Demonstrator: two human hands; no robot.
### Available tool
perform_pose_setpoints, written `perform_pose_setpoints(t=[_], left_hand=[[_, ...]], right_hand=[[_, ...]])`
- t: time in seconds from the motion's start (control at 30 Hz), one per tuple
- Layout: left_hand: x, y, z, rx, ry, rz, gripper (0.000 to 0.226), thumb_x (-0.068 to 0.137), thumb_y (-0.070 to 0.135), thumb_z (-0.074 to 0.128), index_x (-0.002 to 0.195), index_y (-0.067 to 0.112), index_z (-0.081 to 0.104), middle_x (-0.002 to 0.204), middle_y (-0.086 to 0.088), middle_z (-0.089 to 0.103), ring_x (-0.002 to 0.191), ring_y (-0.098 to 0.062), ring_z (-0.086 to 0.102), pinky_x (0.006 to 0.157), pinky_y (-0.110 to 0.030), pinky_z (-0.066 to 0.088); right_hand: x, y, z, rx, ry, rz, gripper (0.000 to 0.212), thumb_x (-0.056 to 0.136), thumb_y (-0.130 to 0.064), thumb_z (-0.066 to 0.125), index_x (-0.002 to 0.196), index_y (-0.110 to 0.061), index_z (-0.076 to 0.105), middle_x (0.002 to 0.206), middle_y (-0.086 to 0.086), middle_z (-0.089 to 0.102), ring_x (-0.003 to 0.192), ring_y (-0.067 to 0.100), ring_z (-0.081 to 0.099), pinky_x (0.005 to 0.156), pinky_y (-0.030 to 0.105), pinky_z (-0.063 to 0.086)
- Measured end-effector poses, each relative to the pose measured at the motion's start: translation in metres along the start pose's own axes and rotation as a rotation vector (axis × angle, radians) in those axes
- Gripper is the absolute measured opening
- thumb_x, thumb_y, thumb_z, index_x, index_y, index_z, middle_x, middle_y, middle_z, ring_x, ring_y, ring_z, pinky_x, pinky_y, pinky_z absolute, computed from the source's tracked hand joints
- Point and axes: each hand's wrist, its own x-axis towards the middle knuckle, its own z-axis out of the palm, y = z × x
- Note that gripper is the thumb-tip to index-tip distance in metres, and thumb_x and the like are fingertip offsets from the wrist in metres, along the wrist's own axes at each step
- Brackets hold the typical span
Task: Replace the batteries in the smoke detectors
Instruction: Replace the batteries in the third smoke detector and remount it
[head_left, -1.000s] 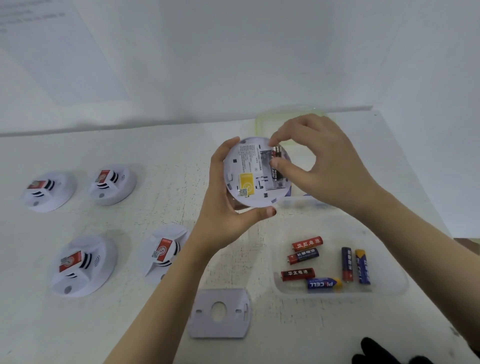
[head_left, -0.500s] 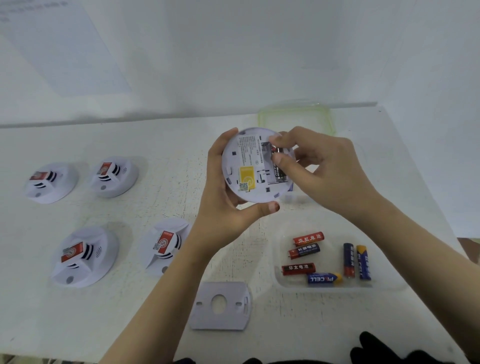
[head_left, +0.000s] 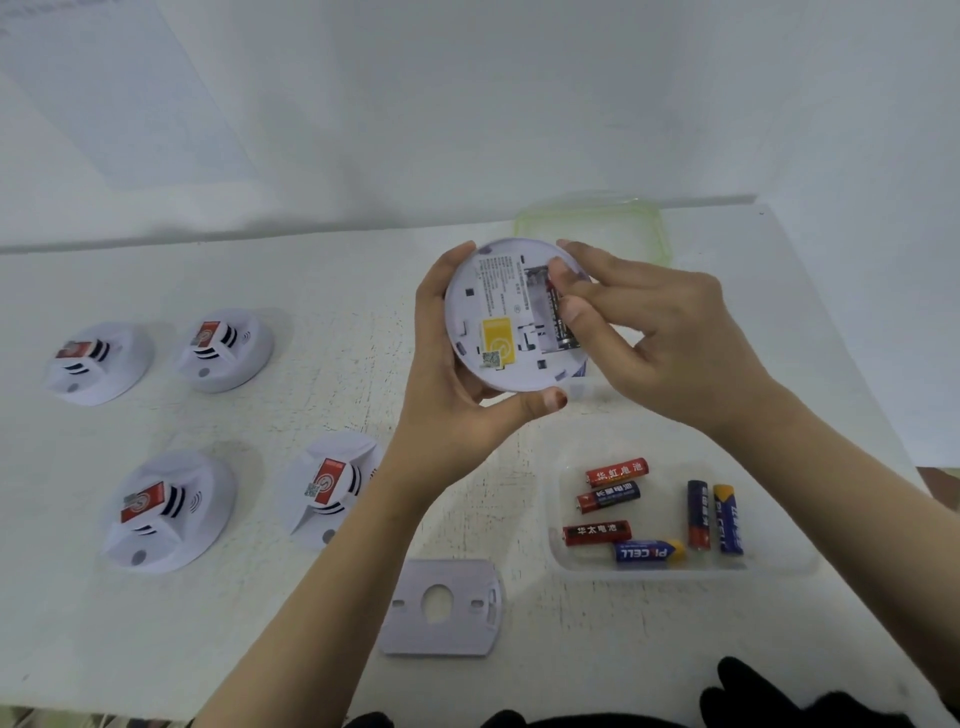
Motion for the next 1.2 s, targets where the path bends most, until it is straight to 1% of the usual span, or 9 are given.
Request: perform_pose_setpoints(t=[0.13, 0.23, 0.3, 0.37, 0.53, 0.67, 0.83, 1.0, 1.2], left_hand=[[0.007, -0.004, 0.0, -0.007, 0.008, -0.03, 0.099, 0.066, -0.005, 0.077, 0.14, -0.003, 0.013, 0.141, -0.016, 0.031, 0.133, -0.022, 0.04, 0.096, -0.035, 0.05], [0.011, -0.009, -0.008, 0.025, 0.066, -0.027, 0.098, 0.064, -0.011, 0.078, 0.139, -0.002, 0.016, 0.138, -0.01, 0.034, 0.13, -0.012, 0.042, 0.096, -0.028, 0.049], [0.013, -0.011, -0.015, 0.055, 0.114, -0.03, 0.098, 0.062, -0.001, 0.082, 0.139, 0.0, 0.019, 0.139, -0.011, 0.034, 0.13, -0.014, 0.042, 0.099, -0.032, 0.048], [0.013, -0.012, -0.021, 0.079, 0.149, -0.049, 0.098, 0.06, 0.009, 0.08, 0.139, 0.003, 0.022, 0.139, -0.01, 0.035, 0.13, -0.016, 0.042, 0.1, -0.035, 0.048], [0.01, -0.015, -0.025, 0.117, 0.161, -0.083, 0.1, 0.057, 0.015, 0.08, 0.14, 0.007, 0.024, 0.139, -0.007, 0.037, 0.129, -0.016, 0.043, 0.1, -0.043, 0.049], [0.011, -0.017, -0.026, 0.122, 0.169, -0.096, 0.101, 0.056, 0.016, 0.08, 0.14, 0.008, 0.024, 0.138, -0.004, 0.038, 0.128, -0.015, 0.044, 0.1, -0.043, 0.049], [0.011, -0.02, -0.025, 0.125, 0.165, -0.103, 0.101, 0.056, 0.017, 0.08, 0.14, 0.011, 0.025, 0.137, -0.002, 0.039, 0.127, -0.012, 0.045, 0.098, -0.036, 0.05], [0.011, -0.023, -0.021, 0.127, 0.156, -0.109, 0.098, 0.055, 0.016, 0.08, 0.137, 0.014, 0.026, 0.135, 0.001, 0.04, 0.126, -0.009, 0.045, 0.096, -0.029, 0.049], [0.01, -0.021, -0.018, 0.13, 0.145, -0.119, 0.1, 0.054, 0.016, 0.08, 0.138, 0.013, 0.026, 0.134, 0.003, 0.041, 0.125, -0.01, 0.046, 0.098, -0.033, 0.05]], right_hand=[[-0.001, 0.003, -0.001, 0.389, -0.005, 0.273, 0.024, 0.095, -0.012, 0.05, 0.109, -0.001, 0.067, 0.115, 0.002, 0.062, 0.109, 0.006, 0.061, 0.087, 0.022, 0.053], [-0.002, 0.006, -0.002, 0.624, 0.046, 0.576, 0.032, 0.098, -0.011, 0.044, 0.129, -0.015, 0.051, 0.114, 0.003, 0.065, 0.089, 0.012, 0.07, 0.073, 0.027, 0.058], [-0.001, 0.014, -0.002, 0.462, 0.006, 0.658, 0.027, 0.097, -0.013, 0.048, 0.12, -0.017, 0.062, 0.101, -0.002, 0.069, 0.075, 0.011, 0.07, 0.068, 0.029, 0.058], [0.002, 0.026, -0.002, 0.161, -0.237, 0.673, 0.02, 0.092, -0.02, 0.056, 0.108, -0.022, 0.069, 0.09, -0.009, 0.068, 0.069, 0.005, 0.064, 0.072, 0.028, 0.055], [0.014, 0.038, 0.009, -0.207, -0.79, 0.696, 0.048, 0.084, -0.044, 0.063, 0.125, -0.019, 0.059, 0.101, -0.005, 0.065, 0.099, 0.012, 0.056, 0.083, 0.028, 0.043], [0.021, 0.034, 0.02, -0.32, -0.816, 0.66, 0.043, 0.074, -0.049, 0.071, 0.105, -0.02, 0.067, 0.08, -0.009, 0.058, 0.079, 0.014, 0.056, 0.058, 0.025, 0.038], [0.016, 0.029, 0.025, -0.225, -0.771, 0.691, 0.022, 0.08, -0.031, 0.07, 0.09, -0.014, 0.061, 0.094, -0.002, 0.06, 0.085, 0.016, 0.053, 0.067, 0.028, 0.04], [0.015, 0.029, 0.023, -0.202, -0.751, 0.756, 0.028, 0.078, -0.023, 0.073, 0.099, -0.007, 0.066, 0.093, 0.001, 0.064, 0.088, 0.02, 0.06, 0.076, 0.031, 0.049], [0.013, 0.031, 0.02, -0.183, -0.779, 0.75, 0.017, 0.077, -0.03, 0.074, 0.083, -0.016, 0.067, 0.081, -0.007, 0.062, 0.076, 0.012, 0.057, 0.066, 0.028, 0.046]])
